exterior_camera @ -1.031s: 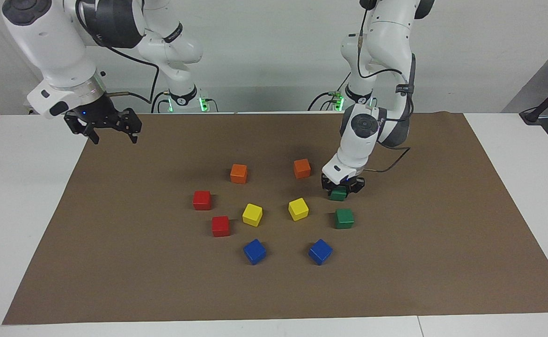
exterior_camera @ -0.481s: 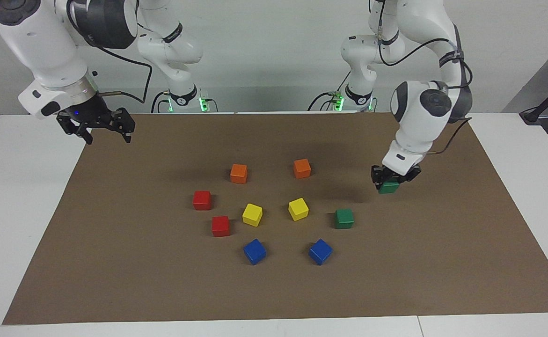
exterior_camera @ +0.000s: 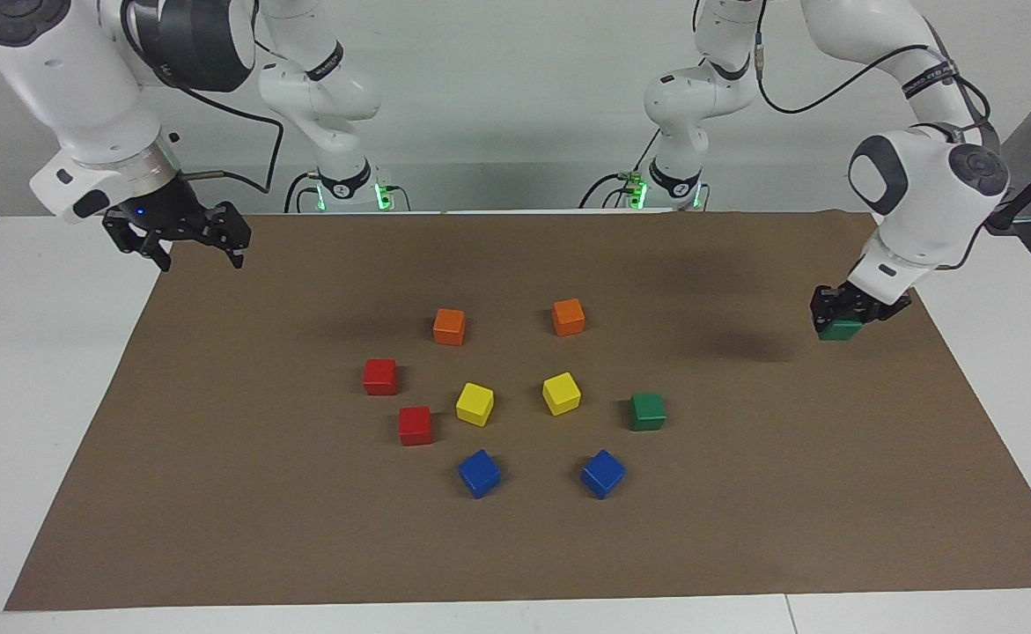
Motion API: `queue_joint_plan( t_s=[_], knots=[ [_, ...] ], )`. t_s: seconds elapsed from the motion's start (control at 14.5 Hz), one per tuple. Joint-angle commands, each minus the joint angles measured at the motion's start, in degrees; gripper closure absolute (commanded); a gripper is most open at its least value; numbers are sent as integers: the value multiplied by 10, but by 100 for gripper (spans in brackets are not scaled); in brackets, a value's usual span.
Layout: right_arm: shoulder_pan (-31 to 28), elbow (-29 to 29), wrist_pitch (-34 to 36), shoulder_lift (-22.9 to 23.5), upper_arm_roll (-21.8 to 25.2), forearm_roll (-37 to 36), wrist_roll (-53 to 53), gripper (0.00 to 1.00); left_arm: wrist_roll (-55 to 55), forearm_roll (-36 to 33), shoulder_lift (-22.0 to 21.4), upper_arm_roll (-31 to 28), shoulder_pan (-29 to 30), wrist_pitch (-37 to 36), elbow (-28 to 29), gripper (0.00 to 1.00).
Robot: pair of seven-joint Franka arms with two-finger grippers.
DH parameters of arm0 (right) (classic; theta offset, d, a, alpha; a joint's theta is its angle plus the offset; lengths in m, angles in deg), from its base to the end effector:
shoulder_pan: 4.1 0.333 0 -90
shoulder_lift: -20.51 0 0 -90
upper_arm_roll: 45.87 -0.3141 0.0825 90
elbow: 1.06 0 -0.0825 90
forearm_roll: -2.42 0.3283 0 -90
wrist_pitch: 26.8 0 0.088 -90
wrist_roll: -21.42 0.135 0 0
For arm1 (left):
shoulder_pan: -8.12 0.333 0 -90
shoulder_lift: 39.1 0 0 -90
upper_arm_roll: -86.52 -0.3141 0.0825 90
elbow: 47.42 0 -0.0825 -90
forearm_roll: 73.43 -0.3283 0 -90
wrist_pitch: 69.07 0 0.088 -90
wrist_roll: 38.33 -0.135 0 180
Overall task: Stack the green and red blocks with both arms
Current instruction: 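Carry the green cube to the table edge and release it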
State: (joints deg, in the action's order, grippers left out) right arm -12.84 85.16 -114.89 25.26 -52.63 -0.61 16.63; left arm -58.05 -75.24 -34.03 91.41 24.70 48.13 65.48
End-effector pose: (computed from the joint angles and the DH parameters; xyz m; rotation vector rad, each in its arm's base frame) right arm 0.5182 -0.0278 0.5773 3.0995 0.0751 -0.0809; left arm 0.5132 0.1096 0.4215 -3.1160 0.2412 0.0283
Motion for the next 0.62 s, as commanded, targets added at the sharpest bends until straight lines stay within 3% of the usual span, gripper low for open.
queue_joint_plan(
  t_s=[0.0,0.28,0.55],
  knots=[
    [-8,15,-2,-19,-5,3,-14,0,-31,10,-31,7,32,50,63,100],
    [-12,21,23,-38,-4,3,-14,0,-38,10,-25,7,50,176,151,100],
    [-12,21,47,-50,-4,4,-14,0,-65,10,3,7,49,209,157,100]
  ],
)
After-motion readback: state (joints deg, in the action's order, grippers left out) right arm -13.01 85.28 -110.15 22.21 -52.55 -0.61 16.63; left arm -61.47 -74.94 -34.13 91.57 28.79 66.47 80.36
